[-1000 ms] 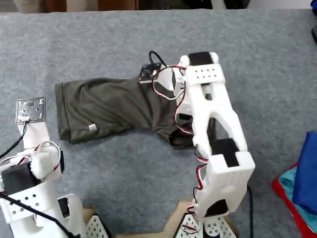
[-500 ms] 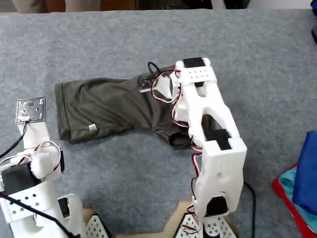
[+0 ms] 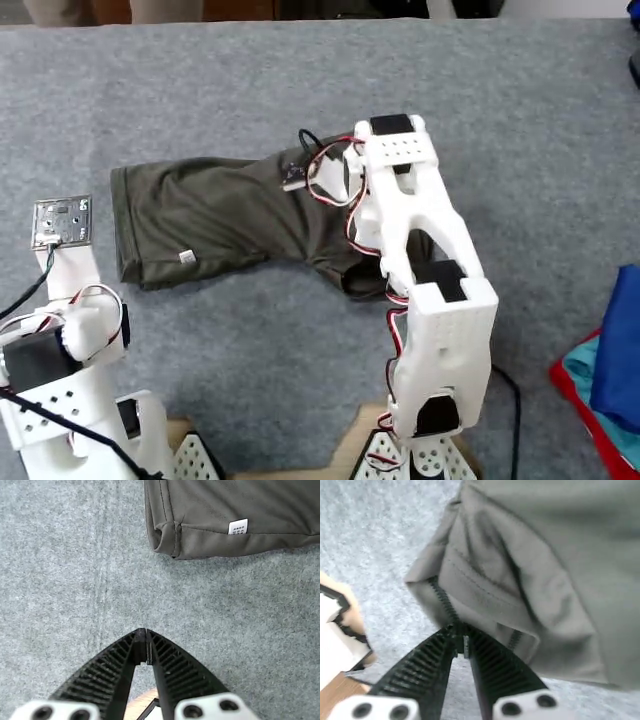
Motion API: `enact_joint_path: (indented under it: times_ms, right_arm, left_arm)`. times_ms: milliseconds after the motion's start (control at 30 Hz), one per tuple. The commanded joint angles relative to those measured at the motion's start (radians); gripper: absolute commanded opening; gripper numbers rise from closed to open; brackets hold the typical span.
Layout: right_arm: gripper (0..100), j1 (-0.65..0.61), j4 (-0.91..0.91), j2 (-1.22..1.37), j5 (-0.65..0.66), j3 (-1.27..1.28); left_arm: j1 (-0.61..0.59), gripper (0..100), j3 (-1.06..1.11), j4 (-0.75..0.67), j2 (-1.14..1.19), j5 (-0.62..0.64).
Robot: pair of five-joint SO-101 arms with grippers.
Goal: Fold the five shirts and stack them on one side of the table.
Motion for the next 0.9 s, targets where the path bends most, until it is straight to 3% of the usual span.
enact_joint_path:
  times_ms: [0, 333, 867]
  right_arm:
    - [0.9, 0.001, -0.020, -0.015, 0.011, -0.168]
    - [0.9, 0.001, -0.041, 0.173, 0.008, -0.269]
    - [0.9, -0.005, 0.029, 0.177, 0.008, -0.193]
  left_arm:
    - [-0.006, 2, -0.005, -0.015, -0.007, -0.006]
    - [-0.008, 2, -0.011, -0.015, -0.007, -0.006]
    - [-0.008, 2, -0.012, -0.015, -0.007, -0.006]
